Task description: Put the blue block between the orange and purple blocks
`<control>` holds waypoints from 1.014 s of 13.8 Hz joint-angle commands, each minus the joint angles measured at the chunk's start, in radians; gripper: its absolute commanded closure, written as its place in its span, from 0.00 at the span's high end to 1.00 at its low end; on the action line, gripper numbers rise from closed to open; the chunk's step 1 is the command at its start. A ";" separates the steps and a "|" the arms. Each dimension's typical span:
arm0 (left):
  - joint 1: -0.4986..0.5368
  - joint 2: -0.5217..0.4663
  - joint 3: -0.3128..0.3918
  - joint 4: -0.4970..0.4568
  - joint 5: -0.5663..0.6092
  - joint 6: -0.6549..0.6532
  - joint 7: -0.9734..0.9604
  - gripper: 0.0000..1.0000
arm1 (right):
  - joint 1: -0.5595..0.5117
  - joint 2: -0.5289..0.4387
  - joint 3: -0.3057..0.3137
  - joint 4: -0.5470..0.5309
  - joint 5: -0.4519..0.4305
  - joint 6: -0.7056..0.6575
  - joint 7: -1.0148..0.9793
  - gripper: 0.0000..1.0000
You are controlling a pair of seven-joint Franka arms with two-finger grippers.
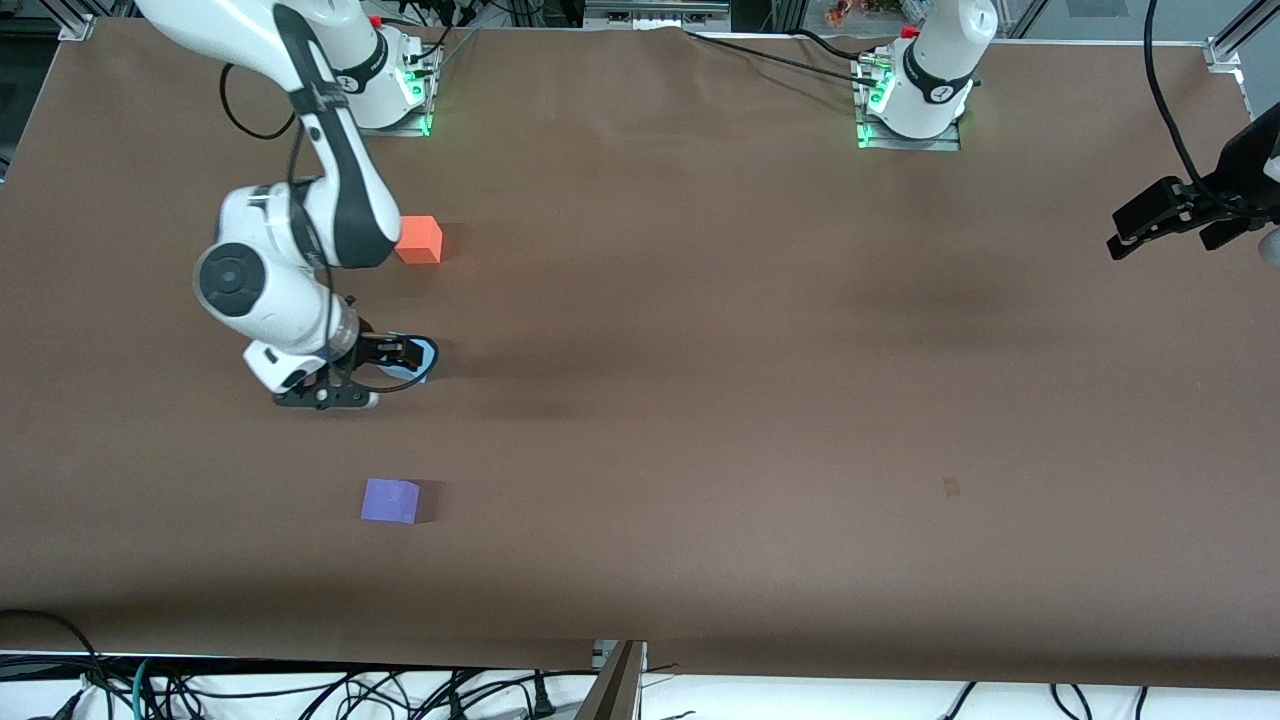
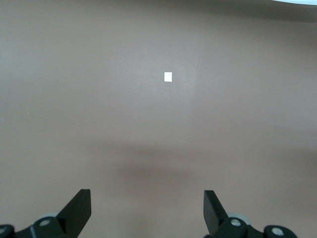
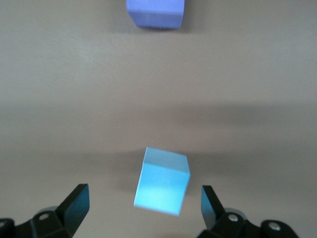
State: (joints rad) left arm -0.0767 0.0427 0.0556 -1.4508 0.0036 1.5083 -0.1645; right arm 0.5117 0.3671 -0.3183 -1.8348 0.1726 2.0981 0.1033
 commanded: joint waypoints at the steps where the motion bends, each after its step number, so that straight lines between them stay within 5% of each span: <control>1: 0.009 0.014 -0.003 0.014 -0.005 0.015 0.010 1.00 | 0.001 0.000 -0.037 0.202 -0.007 -0.276 -0.054 1.00; 5: 0.009 -0.004 -0.013 -0.022 -0.004 0.013 -0.007 1.00 | 0.002 -0.002 -0.093 0.441 -0.033 -0.577 -0.051 1.00; 8: 0.011 -0.012 -0.013 -0.042 -0.004 0.013 -0.009 1.00 | -0.053 -0.058 -0.079 0.482 -0.028 -0.655 -0.048 1.00; 12: 0.009 -0.004 -0.008 -0.040 -0.001 0.012 -0.007 1.00 | -0.278 -0.172 0.183 0.476 -0.194 -0.724 -0.054 1.00; 14: 0.009 -0.004 -0.010 -0.037 -0.001 0.013 -0.007 1.00 | -0.317 -0.220 0.223 0.474 -0.235 -0.708 -0.053 1.00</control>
State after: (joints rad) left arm -0.0766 0.0494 0.0530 -1.4770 0.0036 1.5145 -0.1712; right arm 0.2423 0.2052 -0.1569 -1.3484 -0.0251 1.3941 0.0564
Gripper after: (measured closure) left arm 0.000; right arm 0.000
